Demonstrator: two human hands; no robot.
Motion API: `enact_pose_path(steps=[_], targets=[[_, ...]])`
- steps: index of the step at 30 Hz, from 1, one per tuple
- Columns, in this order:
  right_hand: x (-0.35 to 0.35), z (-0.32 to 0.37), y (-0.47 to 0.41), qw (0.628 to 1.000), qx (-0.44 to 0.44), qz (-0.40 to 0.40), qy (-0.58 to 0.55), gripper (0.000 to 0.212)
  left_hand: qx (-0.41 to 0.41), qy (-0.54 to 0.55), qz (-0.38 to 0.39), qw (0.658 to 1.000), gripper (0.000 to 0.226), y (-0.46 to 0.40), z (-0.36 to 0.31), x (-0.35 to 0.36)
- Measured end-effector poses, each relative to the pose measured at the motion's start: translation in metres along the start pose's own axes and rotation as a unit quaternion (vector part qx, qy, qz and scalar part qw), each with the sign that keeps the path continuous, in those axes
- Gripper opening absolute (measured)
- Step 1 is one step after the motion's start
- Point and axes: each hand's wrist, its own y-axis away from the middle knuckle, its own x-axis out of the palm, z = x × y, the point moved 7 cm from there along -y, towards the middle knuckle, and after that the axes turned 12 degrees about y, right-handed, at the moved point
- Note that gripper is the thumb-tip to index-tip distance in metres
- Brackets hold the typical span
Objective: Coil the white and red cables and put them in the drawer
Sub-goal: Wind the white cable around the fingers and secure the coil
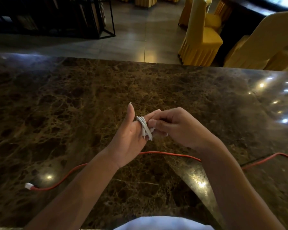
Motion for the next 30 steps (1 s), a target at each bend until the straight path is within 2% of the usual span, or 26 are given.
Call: enact_pose_path(steps=[3, 6, 9, 13, 18, 21, 27, 30], targets=[[0.003, 0.004, 0.002, 0.999, -0.029, 0.013, -0.013, 0.022, 0.004, 0.026, 0.007, 1.000, 0.101, 0.002, 0.000, 0.001], [-0.004, -0.007, -0.001, 0.997, 0.008, -0.075, -0.023, 0.008, 0.005, 0.049, 0.030, 0.998, 0.102, 0.004, -0.001, 0.007], [-0.005, -0.009, 0.000, 0.990, 0.016, -0.142, 0.024, 0.005, 0.016, 0.047, -0.002, 0.999, 0.108, 0.004, -0.004, 0.004], [0.002, -0.007, -0.001, 0.985, 0.009, -0.144, 0.093, 0.009, 0.022, 0.088, -0.028, 0.995, 0.109, 0.007, -0.009, -0.001], [0.001, -0.002, 0.000, 0.994, -0.042, -0.092, 0.031, 0.023, 0.027, 0.151, -0.030, 0.988, 0.109, 0.009, -0.011, -0.003], [-0.003, -0.005, 0.001, 0.987, -0.056, -0.148, 0.002, 0.032, 0.035, 0.156, -0.032, 0.987, 0.108, 0.008, -0.012, -0.004], [0.010, 0.008, 0.012, 0.929, -0.099, -0.295, 0.198, 0.029, 0.064, 0.185, -0.053, 0.979, 0.105, 0.010, -0.020, -0.004], [0.007, 0.001, 0.011, 0.939, -0.108, -0.293, 0.144, 0.031, 0.069, 0.193, -0.059, 0.977, 0.105, 0.014, -0.021, -0.005]])
